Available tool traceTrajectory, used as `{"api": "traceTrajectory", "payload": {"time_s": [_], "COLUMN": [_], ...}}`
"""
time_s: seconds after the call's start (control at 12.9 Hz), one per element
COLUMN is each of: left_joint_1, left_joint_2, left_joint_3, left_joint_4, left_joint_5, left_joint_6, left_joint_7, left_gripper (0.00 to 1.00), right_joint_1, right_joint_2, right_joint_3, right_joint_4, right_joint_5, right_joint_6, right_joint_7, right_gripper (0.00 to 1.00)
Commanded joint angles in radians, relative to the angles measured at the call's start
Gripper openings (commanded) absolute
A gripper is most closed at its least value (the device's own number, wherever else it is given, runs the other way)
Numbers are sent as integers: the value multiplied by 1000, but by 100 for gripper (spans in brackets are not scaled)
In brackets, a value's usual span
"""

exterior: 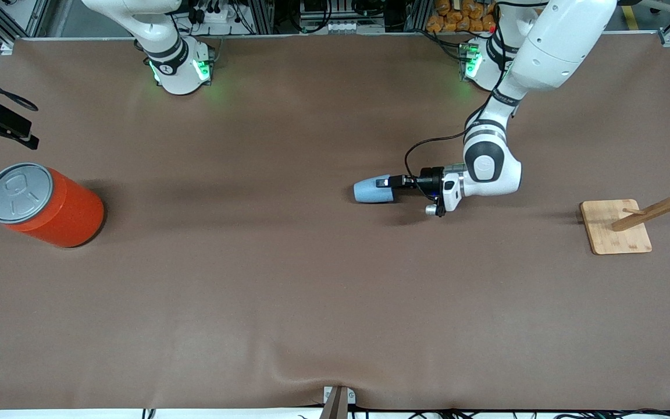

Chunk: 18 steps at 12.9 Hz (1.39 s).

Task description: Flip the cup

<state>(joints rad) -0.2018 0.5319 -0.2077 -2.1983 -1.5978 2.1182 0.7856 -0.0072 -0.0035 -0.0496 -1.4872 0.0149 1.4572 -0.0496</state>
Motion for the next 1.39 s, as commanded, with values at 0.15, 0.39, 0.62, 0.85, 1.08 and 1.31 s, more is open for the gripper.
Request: {"api": "traceTrajectory", "payload": {"time_s": [0.15, 0.39, 0.62, 0.85, 1.08, 1.31], "left_joint_1": [-22, -59, -56, -48, -42, -39], "left_joint_2": [-4, -26, -44, -66, -75, -108], "left_joint_3": [-2, 1, 7, 10, 11, 21], "left_joint_4": [60, 133, 198, 219, 247, 255], "left_joint_5": [-27, -22, 76, 166, 297, 421], "left_joint_6": [55, 143, 167, 213, 216, 216], "left_joint_7": [-5, -141, -279, -322, -385, -478], "left_gripper": [0, 0, 0, 0, 0, 0], "right_joint_1": [4, 3, 3, 0, -2, -2], "right_joint_2": [-21, -19, -19, -19, -18, -18], "right_joint_3": [4, 2, 1, 1, -1, -1], "right_joint_4": [-11, -11, -11, -11, -11, -11], "right_joint_5": [-15, -13, -13, -13, -10, -9], "right_joint_6": [-11, -11, -12, -21, -21, -23], "right_joint_7": [-9, -9, -13, -15, -16, -16], "right_gripper": [100, 100, 100, 100, 100, 100]}}
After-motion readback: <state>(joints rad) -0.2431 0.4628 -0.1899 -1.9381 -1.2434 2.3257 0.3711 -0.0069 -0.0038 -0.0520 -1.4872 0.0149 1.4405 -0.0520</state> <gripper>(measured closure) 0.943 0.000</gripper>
